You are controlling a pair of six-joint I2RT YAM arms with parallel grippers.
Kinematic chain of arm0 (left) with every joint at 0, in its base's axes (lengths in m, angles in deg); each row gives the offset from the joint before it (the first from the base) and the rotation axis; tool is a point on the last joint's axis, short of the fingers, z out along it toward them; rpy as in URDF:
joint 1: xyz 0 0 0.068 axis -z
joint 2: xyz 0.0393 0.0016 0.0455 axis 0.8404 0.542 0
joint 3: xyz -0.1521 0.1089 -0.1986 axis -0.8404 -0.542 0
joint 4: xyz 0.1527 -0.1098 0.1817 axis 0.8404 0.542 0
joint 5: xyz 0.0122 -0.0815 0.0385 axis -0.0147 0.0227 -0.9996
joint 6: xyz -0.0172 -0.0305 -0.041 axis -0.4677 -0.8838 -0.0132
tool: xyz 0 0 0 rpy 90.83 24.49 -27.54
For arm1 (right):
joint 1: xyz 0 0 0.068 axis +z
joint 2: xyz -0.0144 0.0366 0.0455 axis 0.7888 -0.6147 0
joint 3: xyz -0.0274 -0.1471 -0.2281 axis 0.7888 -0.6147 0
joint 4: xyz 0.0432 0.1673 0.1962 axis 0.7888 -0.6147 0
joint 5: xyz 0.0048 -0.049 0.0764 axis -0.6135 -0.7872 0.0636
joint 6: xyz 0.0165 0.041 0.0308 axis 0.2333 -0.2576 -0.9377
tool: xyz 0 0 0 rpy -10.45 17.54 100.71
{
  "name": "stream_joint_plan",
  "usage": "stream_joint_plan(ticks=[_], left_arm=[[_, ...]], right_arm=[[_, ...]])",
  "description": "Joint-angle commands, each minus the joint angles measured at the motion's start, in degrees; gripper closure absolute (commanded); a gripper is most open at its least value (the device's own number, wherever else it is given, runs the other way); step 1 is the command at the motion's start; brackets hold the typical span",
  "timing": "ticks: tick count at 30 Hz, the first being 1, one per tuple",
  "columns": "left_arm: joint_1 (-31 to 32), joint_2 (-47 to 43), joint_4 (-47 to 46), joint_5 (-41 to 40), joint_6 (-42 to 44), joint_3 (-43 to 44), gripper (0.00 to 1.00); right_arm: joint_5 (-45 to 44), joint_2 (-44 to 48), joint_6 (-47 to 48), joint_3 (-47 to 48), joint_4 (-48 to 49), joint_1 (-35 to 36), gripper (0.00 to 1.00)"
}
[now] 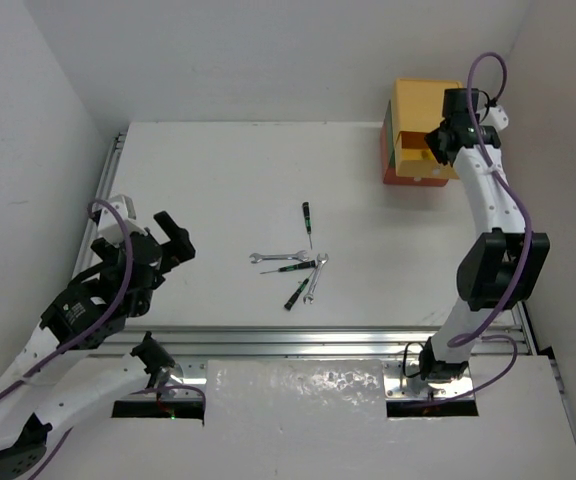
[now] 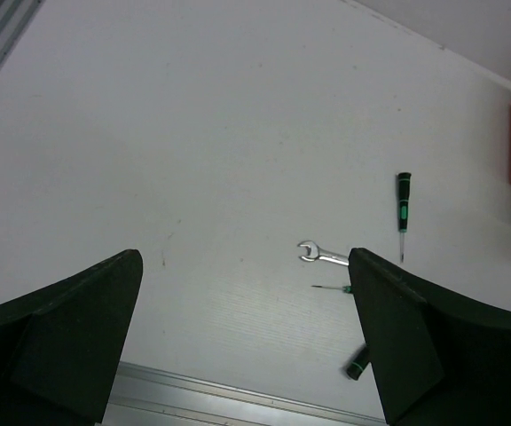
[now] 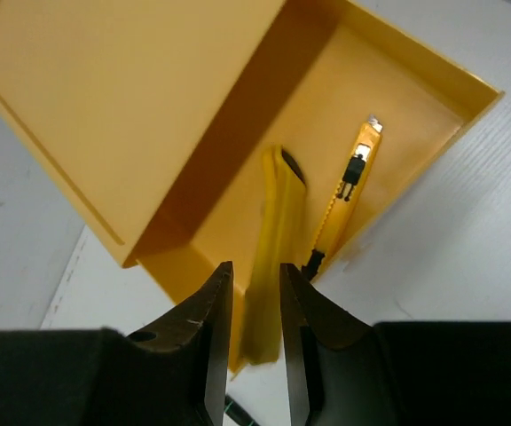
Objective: Sort the tools into containers
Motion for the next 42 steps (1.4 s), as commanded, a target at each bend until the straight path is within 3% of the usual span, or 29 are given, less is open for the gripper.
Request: stream_joint_plan(ticks=[1, 7, 9, 14, 15, 16, 17, 18, 22, 25, 29, 42], left_arm=[[0.20, -0.38, -1.28, -1.62, 1.65, -1.45, 0.00], [0.20, -1.70, -2.69, -1.53, 1.74, -2.95, 0.00], [0.12, -2.49, -2.86, -1.53, 1.65, -3.39, 0.00], [0.20, -3.63, -2.78, -1.97, 0.77, -3.92, 0.00], [0.20, -4.24, -2.87, -1.97, 0.69, -4.09, 0.00], [0.12, -4.42, -3.13, -1.62, 0.86, -4.27, 0.00], [0.20, -4.86, -3.48, -1.44, 0.86, -4.53, 0.00], [0.20, -4.87, -3.57, -1.44, 0.86, -4.71, 0.00], [0.20, -4.52, -3.74, -1.00, 0.95, -4.80, 0.00], [0.20, -4.60, -4.09, -0.48, 1.21, -4.97, 0.00], [0.20, -4.95, -5.06, 0.31, 2.09, -5.41, 0.00], [0.12, -5.39, -9.63, 6.20, 7.01, -6.99, 0.00]], right_arm=[[-0.37, -0.96, 1.72, 6.78, 1.71, 0.22, 0.72], [3.05, -5.89, 5.06, 15.41, -0.84, -0.31, 0.71], [3.94, -4.93, 6.81, 15.68, 0.64, -0.05, 0.65], [8.59, 2.53, 9.72, 6.04, 5.13, 0.30, 0.54], [9.29, 7.16, 10.15, -1.64, 8.97, 0.30, 0.55], [9.30, 9.82, 10.33, -5.90, 10.92, 0.39, 0.56], [8.43, 12.54, 10.25, -10.03, 13.11, 0.39, 0.69], [8.07, 15.35, 10.25, -18.25, 17.05, 0.30, 0.75], [4.91, 26.87, 10.77, -32.64, 24.11, 0.22, 0.98], [4.46, 28.21, 12.88, -38.71, 28.24, 0.13, 1.00], [6.66, 26.81, 16.91, -45.65, 42.17, -0.13, 1.00], [5.08, 9.85, 20.97, -30.12, 41.52, -1.01, 1.00]])
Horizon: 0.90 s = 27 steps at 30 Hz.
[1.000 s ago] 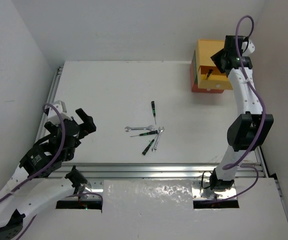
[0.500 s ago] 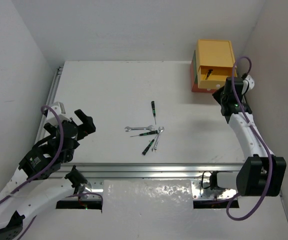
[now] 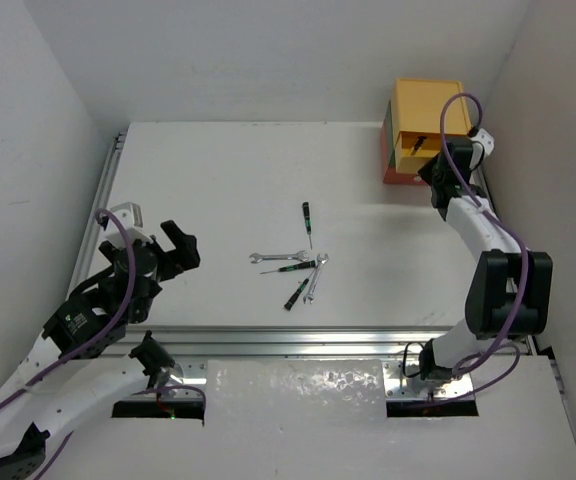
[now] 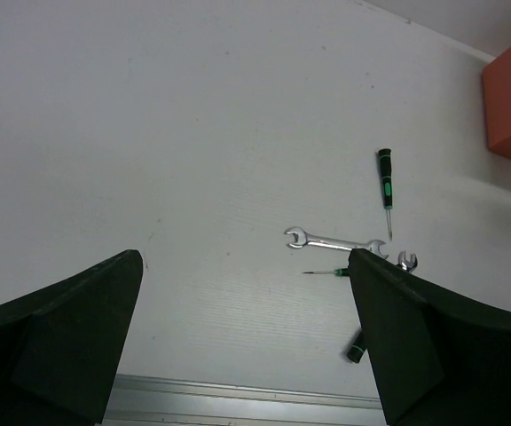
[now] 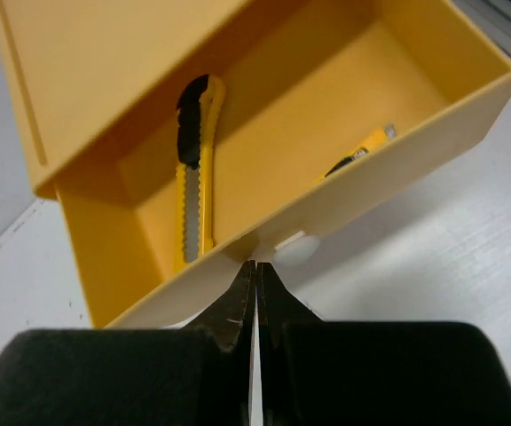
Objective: Sort the tools into containers
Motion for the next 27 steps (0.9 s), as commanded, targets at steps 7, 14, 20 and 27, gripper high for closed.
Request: stream_joint_plan(ticks=[7, 14, 20, 27], left_arm=[[0.20, -1.27, -4.00, 2.25, 2.40, -0.55, 0.00], [0.20, -1.27, -4.18, 2.69, 2.67, -0.72, 0.00], [0.20, -1.09, -4.61, 3.22, 3.02, -0.90, 0.00], [0.12, -1.18, -5.14, 3.92, 3.55, -1.07, 0.00]], right_arm=[[-1.26, -7.68, 5.20, 11.51, 2.80, -0.64, 1.00], [2.16, -15.59, 9.41, 19.53, 2.43, -1.70, 1.00], [3.49, -16.92, 11.44, 19.63, 4.46, -2.05, 0.99], [7.78, -18.06, 13.55, 17.97, 9.64, -2.49, 0.95]])
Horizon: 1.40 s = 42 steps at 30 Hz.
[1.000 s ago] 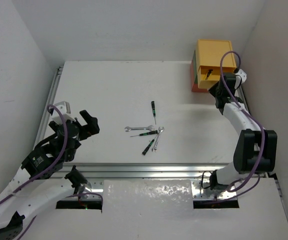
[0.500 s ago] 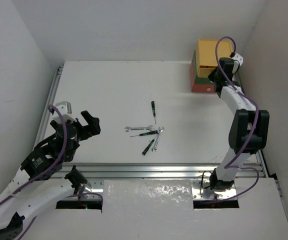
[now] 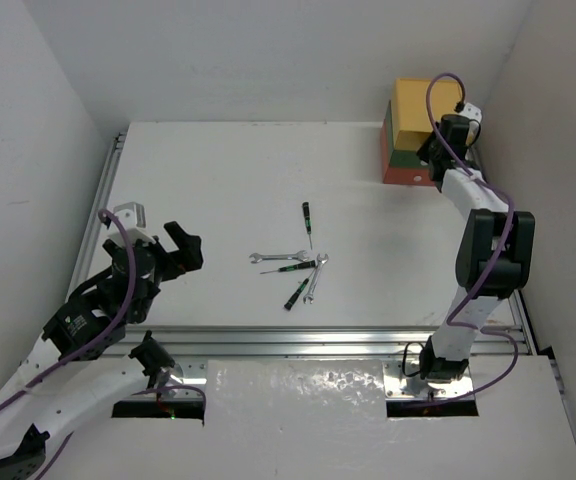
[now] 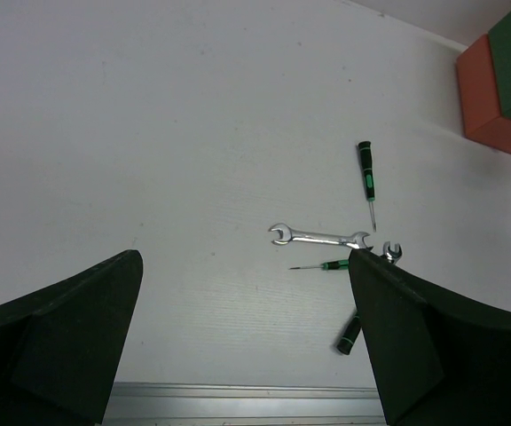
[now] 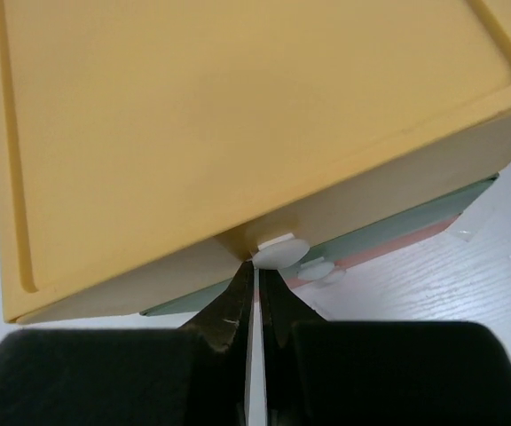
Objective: Sort the tools into containers
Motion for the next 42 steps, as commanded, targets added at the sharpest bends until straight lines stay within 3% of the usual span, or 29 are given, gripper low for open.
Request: stream_joint_plan(ticks=[1, 6, 9, 14, 18, 20, 27, 42], left_arm=[[0.20, -0.39, -2.65, 0.84, 1.25, -0.35, 0.00], [0.20, -1.01, -3.09, 1.19, 1.60, -0.44, 0.00], [0.20, -1.79, -3.00, 1.11, 1.52, -0.44, 0.00], [0.20, -2.85, -3.26, 1.37, 1.69, -0.70, 0.00], [0.20, -3.20, -3.44, 1.63, 1.78, -0.71, 0.00], [0.20, -3.29, -3.44, 1.63, 1.78, -0.71, 0.00], [0.29, -3.91, -3.62, 1.90, 1.95, -0.79, 0.00], [0.20, -2.94, -3.97, 2.42, 2.31, -0.97, 0.00]], right_arm=[[4.39, -0.10, 2.69, 0.47, 8.20, -0.61, 0.94], [5.47, -0.80, 4.02, 2.40, 5.15, -0.61, 0.93], [3.46, 2.35, 0.86, -3.46, 4.95, -0.61, 0.88], [3.71, 6.84, 3.21, -16.21, 14.45, -0.70, 0.63], [3.54, 4.74, 10.41, -15.61, 13.66, -0.70, 0.58], [4.32, 3.86, 13.23, -16.13, 15.67, -0.70, 0.51], [10.21, 0.09, 26.06, -17.64, 23.50, -1.14, 0.55], [11.87, -5.11, 28.97, -10.34, 22.27, -3.07, 0.52]])
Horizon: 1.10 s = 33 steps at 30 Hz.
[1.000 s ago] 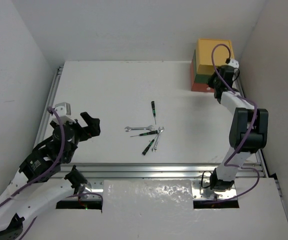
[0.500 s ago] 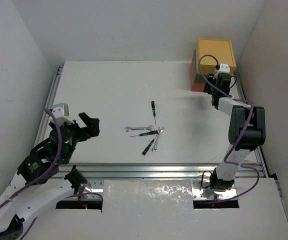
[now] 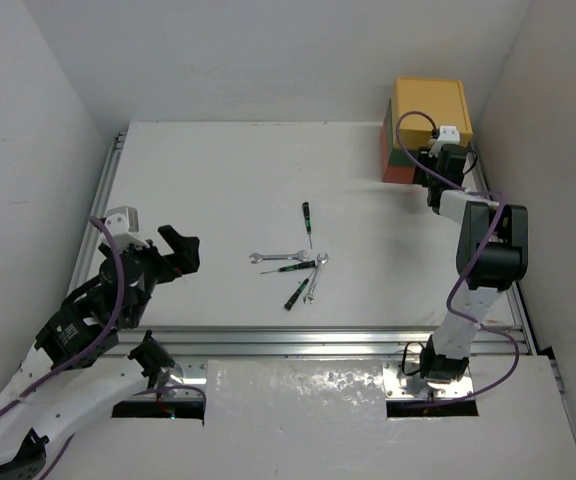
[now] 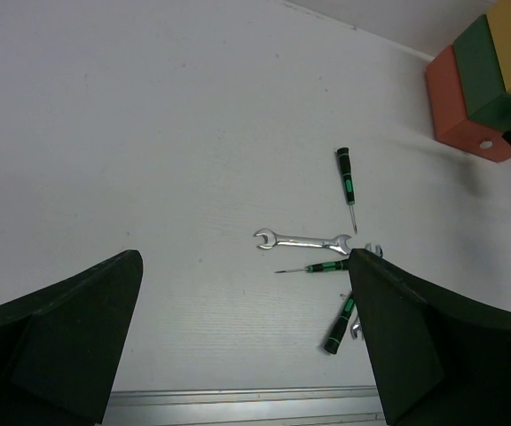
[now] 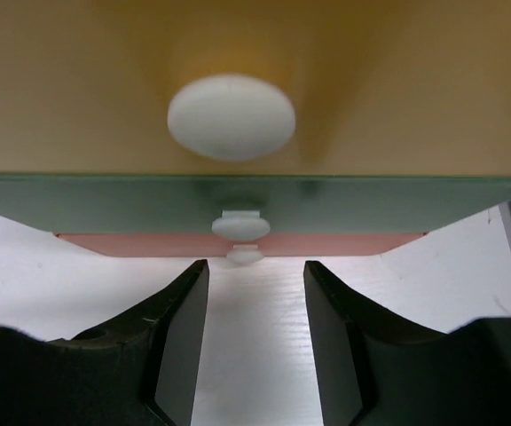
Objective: Sort the tools into containers
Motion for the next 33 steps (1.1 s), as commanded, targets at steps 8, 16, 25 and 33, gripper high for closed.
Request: stream_joint_plan(ticks=[8, 16, 25, 33], left_arm=[[0.18, 0.86, -2.86, 1.25, 1.41, -0.31, 0.00], [0.18, 1.13, -2.86, 0.98, 1.32, -0.31, 0.00], [0.18, 1.57, -2.86, 1.33, 1.50, -0.31, 0.00], [0.18, 0.60, -3.29, 2.03, 1.85, -0.40, 0.00]], right_arm=[[3.94, -2.03, 0.91, 7.32, 1.94, -0.71, 0.55], [1.39, -5.02, -1.29, 11.37, -0.17, -0.80, 0.69], [2.71, -2.83, -1.99, 8.65, 2.20, -0.80, 0.91], [1.92, 3.85, -2.87, -5.13, 8.35, -0.89, 0.88]])
